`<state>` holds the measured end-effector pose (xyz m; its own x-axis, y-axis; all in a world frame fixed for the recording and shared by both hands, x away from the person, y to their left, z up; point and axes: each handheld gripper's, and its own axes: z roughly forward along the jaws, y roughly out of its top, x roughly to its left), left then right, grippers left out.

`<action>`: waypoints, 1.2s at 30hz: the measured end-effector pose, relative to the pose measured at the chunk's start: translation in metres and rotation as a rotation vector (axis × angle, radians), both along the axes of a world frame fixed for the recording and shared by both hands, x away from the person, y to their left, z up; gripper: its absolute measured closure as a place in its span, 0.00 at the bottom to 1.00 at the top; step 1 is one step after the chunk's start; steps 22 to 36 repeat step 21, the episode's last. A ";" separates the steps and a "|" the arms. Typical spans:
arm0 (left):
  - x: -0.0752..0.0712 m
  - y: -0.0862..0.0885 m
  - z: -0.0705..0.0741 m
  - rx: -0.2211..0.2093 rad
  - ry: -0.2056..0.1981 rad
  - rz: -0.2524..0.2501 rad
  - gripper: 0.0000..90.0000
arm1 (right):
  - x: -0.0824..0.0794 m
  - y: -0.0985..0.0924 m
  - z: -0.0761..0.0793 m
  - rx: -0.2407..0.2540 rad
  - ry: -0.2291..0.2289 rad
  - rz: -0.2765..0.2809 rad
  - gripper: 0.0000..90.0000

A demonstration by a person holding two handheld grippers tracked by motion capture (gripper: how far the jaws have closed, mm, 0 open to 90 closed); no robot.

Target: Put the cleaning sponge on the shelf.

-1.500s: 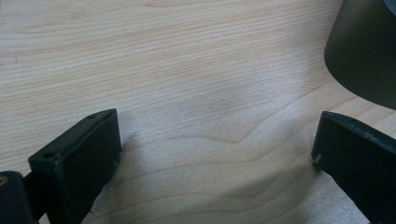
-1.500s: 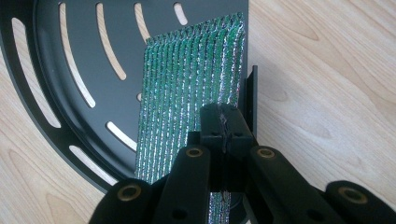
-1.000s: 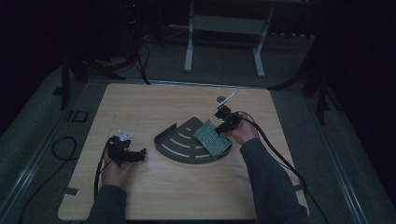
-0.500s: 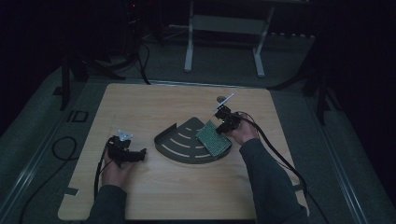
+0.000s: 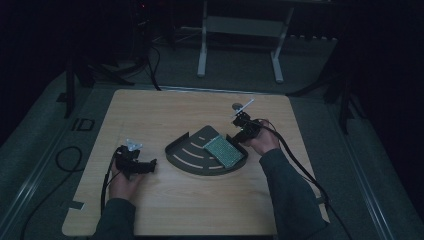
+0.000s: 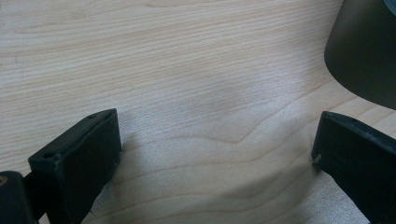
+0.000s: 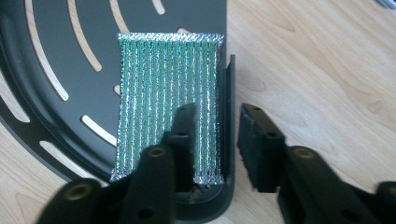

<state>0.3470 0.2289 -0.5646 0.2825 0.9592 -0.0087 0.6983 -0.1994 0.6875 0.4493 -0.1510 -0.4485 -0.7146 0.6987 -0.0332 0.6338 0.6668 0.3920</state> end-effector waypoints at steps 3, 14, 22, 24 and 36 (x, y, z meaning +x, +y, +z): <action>0.000 0.000 0.000 0.000 0.000 0.000 0.02 | -0.003 -0.005 0.005 0.013 -0.011 -0.007 0.63; 0.000 0.000 0.000 -0.001 -0.001 0.001 0.02 | -0.021 -0.038 0.012 0.066 -0.030 -0.090 0.47; 0.000 0.000 0.000 -0.001 0.000 0.001 0.02 | -0.033 -0.057 0.016 0.120 -0.041 -0.130 0.40; 0.000 0.000 0.000 -0.001 0.000 0.001 0.02 | -0.033 -0.057 0.016 0.120 -0.041 -0.130 0.40; 0.000 0.000 0.000 -0.001 0.000 0.001 0.02 | -0.033 -0.057 0.016 0.120 -0.041 -0.130 0.40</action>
